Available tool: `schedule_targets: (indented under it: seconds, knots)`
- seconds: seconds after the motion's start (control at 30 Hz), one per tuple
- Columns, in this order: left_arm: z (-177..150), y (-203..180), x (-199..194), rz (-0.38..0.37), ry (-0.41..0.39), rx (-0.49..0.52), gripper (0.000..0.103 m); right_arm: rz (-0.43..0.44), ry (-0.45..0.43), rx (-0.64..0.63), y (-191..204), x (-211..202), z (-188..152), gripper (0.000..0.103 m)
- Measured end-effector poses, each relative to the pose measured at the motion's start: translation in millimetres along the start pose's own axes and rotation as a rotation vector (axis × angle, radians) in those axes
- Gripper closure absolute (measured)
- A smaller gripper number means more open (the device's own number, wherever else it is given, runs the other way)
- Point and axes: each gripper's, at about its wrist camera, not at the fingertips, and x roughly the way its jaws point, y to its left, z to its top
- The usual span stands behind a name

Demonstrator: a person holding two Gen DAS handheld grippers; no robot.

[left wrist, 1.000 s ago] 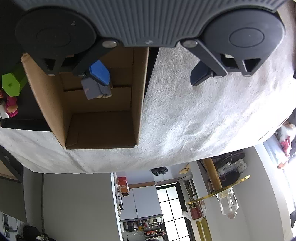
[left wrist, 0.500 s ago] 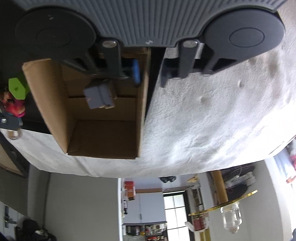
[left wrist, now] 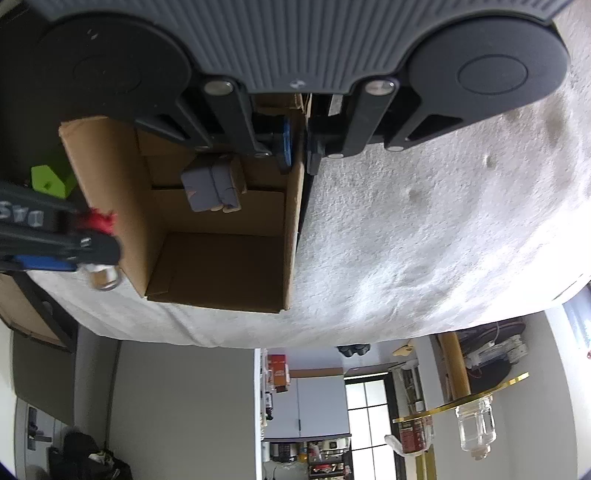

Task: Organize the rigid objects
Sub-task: 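Carry the mug figure into the cardboard box and open the right gripper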

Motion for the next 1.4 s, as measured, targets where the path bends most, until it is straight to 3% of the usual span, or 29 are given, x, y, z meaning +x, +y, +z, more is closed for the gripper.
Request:
schedule_targets:
  seconds: [0.17,0.27,0.67,0.7,0.77,1.0,1.07,1.17,1.3,1.4]
  knots:
    - [-3.3,4.0,-2.5,-0.028,0.004,0.012,0.097,0.024,0.031,-0.052,11.5,11.2,3.3,0.057]
    - [-4.2,6.8,-2.8,-0.024,0.009,0.018,0.097,-0.011,0.039,-0.07,15.5,12.6,2.0,0.053]
    - [2.7,2.8,-3.4,0.047,0.043,-0.006,0.092,-0.053,0.053,0.028,-12.8,-9.9,-12.8,0.048]
    - [3.4,2.2,-3.6,0.055,0.045,-0.008,0.089,-0.059,0.057,0.033,-16.4,-10.8,-14.4,0.047]
    - [4.9,1.3,-3.8,0.085,0.044,-0.011,0.073,-0.065,0.066,0.045,-22.5,-13.0,-17.8,0.045]
    - [8.3,-6.9,-8.4,0.113,0.035,0.011,0.062,-0.071,0.077,0.117,-42.1,-20.6,-25.6,0.043]
    - [9.4,-11.1,-10.1,0.116,0.034,0.021,0.045,-0.077,0.076,0.125,-46.7,-21.8,-27.8,0.041]
    - [10.6,-17.3,-11.1,0.13,0.031,0.036,0.027,-0.086,0.073,0.147,-55.4,-23.9,-30.8,0.039]
    - [11.1,-24.4,-10.3,0.157,0.031,0.052,0.016,-0.094,0.076,0.172,-65.9,-25.0,-34.7,0.034]
    - [12.2,-27.6,-9.7,0.168,0.042,0.045,0.011,-0.109,0.076,0.183,-72.1,-25.7,-37.7,0.023]
